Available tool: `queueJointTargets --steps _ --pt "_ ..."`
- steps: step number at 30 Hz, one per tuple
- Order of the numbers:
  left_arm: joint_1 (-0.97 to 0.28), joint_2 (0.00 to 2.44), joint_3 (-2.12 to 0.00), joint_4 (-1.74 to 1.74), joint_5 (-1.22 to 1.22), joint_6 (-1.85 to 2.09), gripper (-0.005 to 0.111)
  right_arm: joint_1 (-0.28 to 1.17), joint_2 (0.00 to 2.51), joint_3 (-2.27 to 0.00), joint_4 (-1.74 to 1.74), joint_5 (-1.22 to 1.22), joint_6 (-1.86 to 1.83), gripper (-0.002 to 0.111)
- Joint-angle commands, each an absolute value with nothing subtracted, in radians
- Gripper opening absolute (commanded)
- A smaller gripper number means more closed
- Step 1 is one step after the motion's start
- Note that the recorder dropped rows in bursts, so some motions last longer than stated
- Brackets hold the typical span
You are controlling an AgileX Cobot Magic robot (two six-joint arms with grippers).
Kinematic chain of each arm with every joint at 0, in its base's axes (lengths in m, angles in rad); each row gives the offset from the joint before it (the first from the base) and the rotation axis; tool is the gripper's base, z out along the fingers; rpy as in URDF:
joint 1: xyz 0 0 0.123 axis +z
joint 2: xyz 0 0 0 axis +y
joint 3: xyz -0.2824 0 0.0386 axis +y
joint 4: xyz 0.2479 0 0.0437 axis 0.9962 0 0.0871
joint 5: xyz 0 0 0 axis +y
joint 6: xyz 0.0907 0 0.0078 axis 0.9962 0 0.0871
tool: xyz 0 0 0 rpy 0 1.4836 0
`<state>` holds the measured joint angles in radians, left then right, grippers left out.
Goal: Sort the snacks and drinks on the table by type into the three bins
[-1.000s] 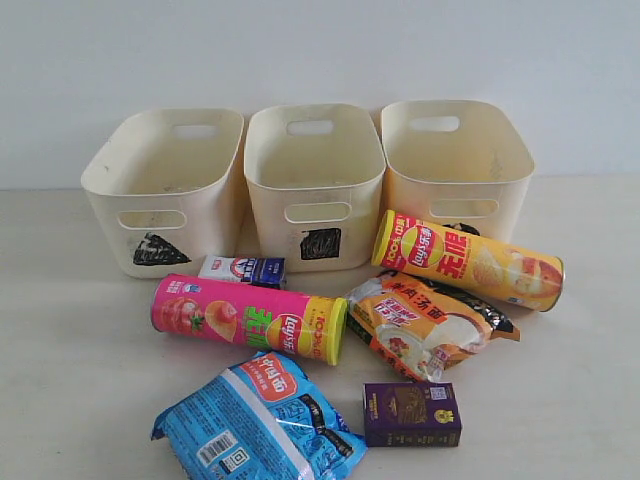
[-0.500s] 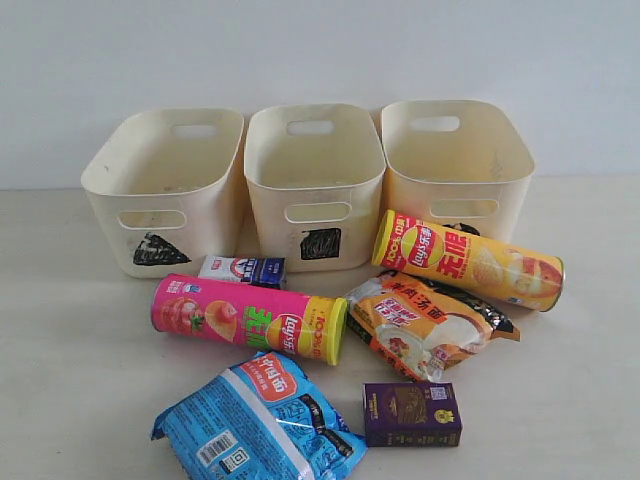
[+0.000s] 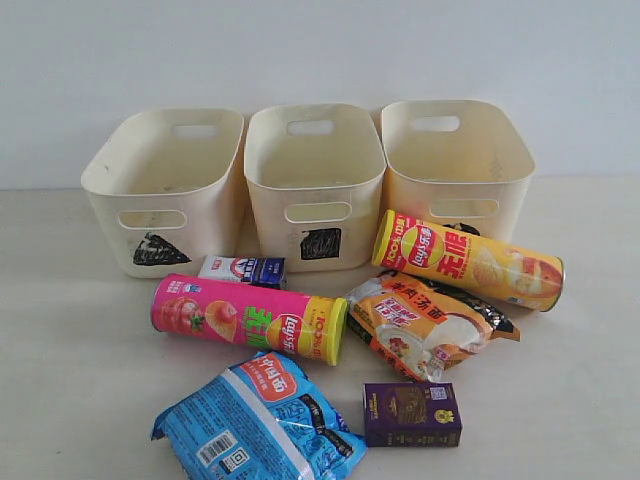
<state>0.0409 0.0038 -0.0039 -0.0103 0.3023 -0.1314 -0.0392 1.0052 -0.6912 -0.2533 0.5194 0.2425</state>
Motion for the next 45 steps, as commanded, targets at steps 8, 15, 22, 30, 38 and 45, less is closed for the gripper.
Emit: queueJointTargets --steps 8,15,22,30,38,45 --pt "0.036 0.0 0.0 -0.018 0.297 -0.131 0.004 -0.038 1.205 -0.956 0.429 0.969 -0.382 0.001" --pt "0.036 0.0 0.0 -0.018 0.297 -0.131 0.004 -0.013 1.272 -1.006 0.699 1.097 -0.601 0.001" --pt "0.036 0.0 0.0 -0.018 0.297 -0.131 0.004 0.181 1.353 -1.055 0.605 1.102 -0.615 0.001" --pt "0.036 0.0 0.0 -0.018 0.297 -0.131 0.004 0.422 1.49 -1.083 0.336 1.036 -0.585 0.001" --pt "0.036 0.0 0.0 -0.018 0.297 -0.131 0.004 0.588 1.619 -1.083 0.189 0.929 -0.653 0.001" --pt "0.036 0.0 0.0 -0.018 0.297 -0.131 0.004 0.638 1.688 -1.083 0.164 0.829 -0.727 0.028"
